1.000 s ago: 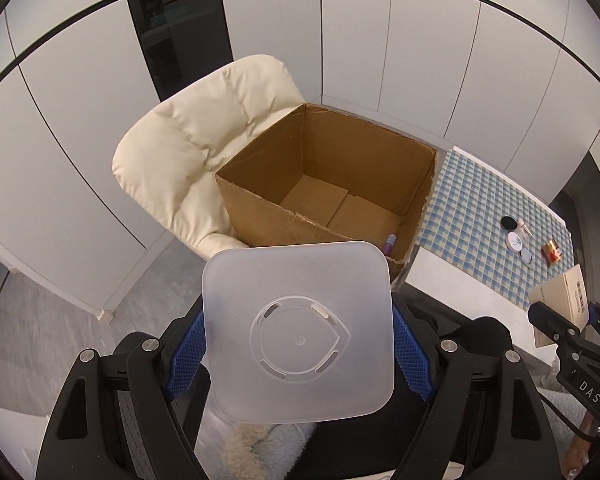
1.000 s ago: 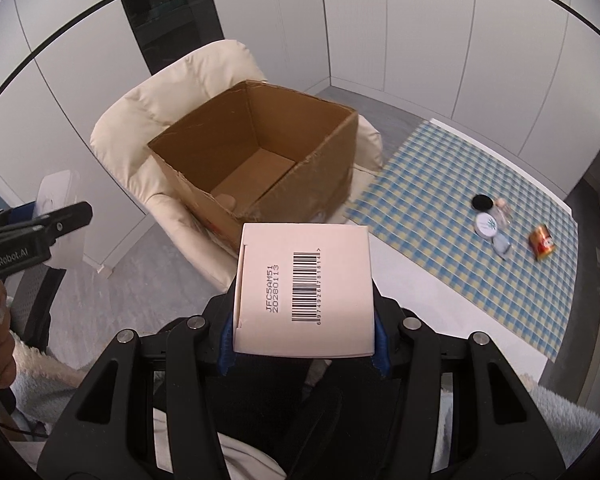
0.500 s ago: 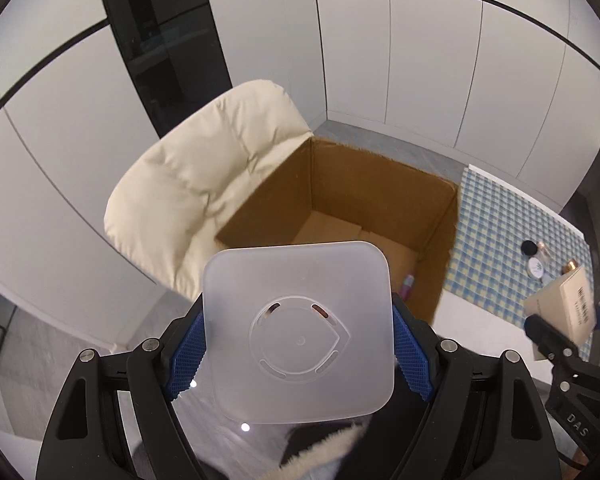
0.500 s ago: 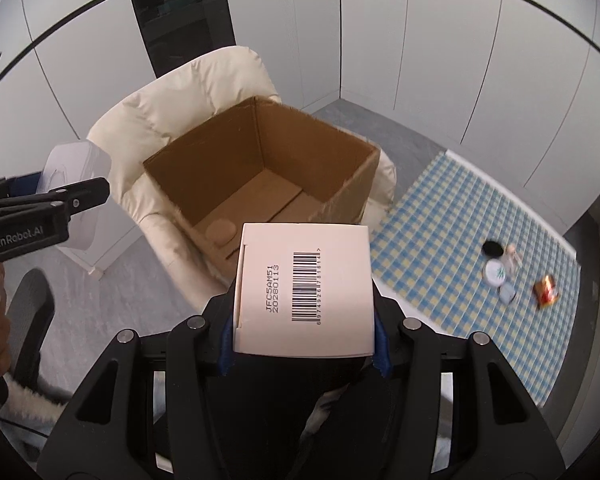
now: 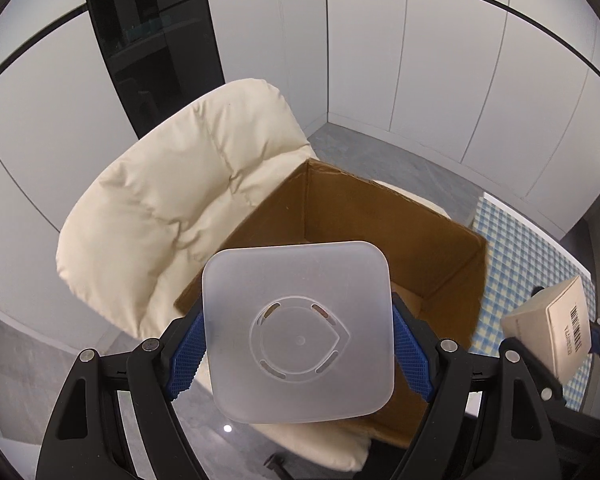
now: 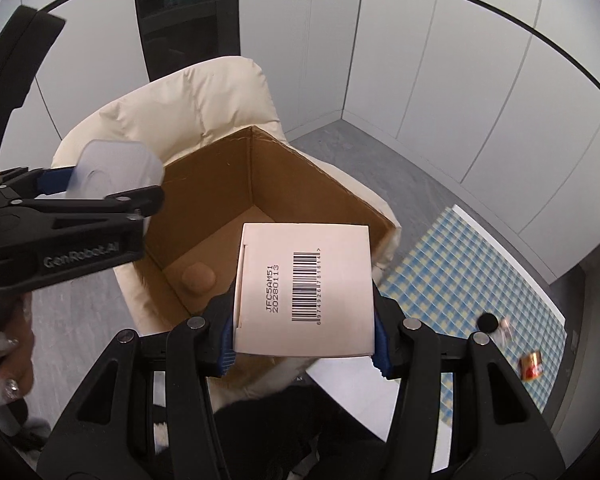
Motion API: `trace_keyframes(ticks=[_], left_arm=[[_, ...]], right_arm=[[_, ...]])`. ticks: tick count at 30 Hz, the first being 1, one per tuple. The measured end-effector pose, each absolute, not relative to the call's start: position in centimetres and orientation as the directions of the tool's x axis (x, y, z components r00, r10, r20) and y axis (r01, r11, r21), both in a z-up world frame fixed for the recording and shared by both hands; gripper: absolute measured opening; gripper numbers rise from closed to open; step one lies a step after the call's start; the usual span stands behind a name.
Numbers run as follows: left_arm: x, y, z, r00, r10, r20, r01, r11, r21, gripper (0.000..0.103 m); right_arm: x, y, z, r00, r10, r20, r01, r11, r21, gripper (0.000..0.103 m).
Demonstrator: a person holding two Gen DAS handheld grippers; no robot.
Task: Organize objects
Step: 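Carry the barcode box and clear compact over the cardboard box with both tools, then open the right tool over the box while the left tool releases the compact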
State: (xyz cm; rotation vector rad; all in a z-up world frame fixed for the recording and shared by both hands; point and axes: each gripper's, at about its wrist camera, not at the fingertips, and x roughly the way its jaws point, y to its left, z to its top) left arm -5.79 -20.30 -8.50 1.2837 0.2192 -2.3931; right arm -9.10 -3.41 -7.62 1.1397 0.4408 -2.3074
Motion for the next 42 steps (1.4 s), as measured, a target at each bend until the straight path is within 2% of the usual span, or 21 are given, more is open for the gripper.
trace_keyframes(ticks=[6,16,26,35,36,37,38,39,42], left_arm=[[-7.7,-22.9,-10.9,-0.47,-0.283,-0.836,0.471,-0.881,0.034,0.083],[-8.1,-24.3,-14.9,-0.438,-0.321,-0.84,0.487,-0.87,0.078,0.083],[-8.7,-26.0,-15.9,-0.412,-0.325,-0.851,0.511,-0.856,0.079,0.083],[-8.8,-25.7,-15.9,-0.424,-0.295,-0.857,0.494,-0.868,0.054,0.083],[-8.8,-25.7,-15.7,-0.432,-0.279,-0.858,0.492,-0.87,0.035,0.084],[-8.9,-25.7,-15.6,-0.436,-0.28,-0.856,0.493,-0.869,0.033,0.089],[-8.9,-25.6,-15.5,-0.435,-0.291,-0.852,0.495,-0.868,0.044,0.096],[-8.9,-25.4,-15.4,-0.431,-0.314,-0.846,0.497,-0.865,0.068,0.098],[-9.0,-24.8,-15.1,-0.431,-0.359,-0.828,0.486,-0.865,0.122,0.098]], right_arm=[[-11.8,-6.3,-9.9,-0.473,-0.307,-0.826,0.598,-0.8,-0.046,0.054],[-15.7,-8.8,-15.0,-0.415,-0.277,-0.866,0.565,-0.825,-0.007,0.054],[-17.4,-8.8,-18.3,-0.384,-0.234,-0.893,0.525,-0.851,-0.003,0.054],[-17.2,-9.4,-18.8,-0.382,-0.241,-0.892,0.53,-0.848,0.003,0.055],[-17.2,-9.3,-18.6,-0.388,-0.25,-0.887,0.527,-0.85,0.009,0.065],[-17.2,-9.3,-18.4,-0.393,-0.256,-0.883,0.526,-0.85,0.013,0.076],[-17.2,-9.2,-18.3,-0.397,-0.257,-0.881,0.523,-0.852,0.013,0.097],[-17.1,-9.0,-17.9,-0.415,-0.259,-0.873,0.513,-0.858,0.011,0.103],[-16.9,-8.7,-17.0,-0.442,-0.271,-0.855,0.504,-0.864,0.013,0.103]])
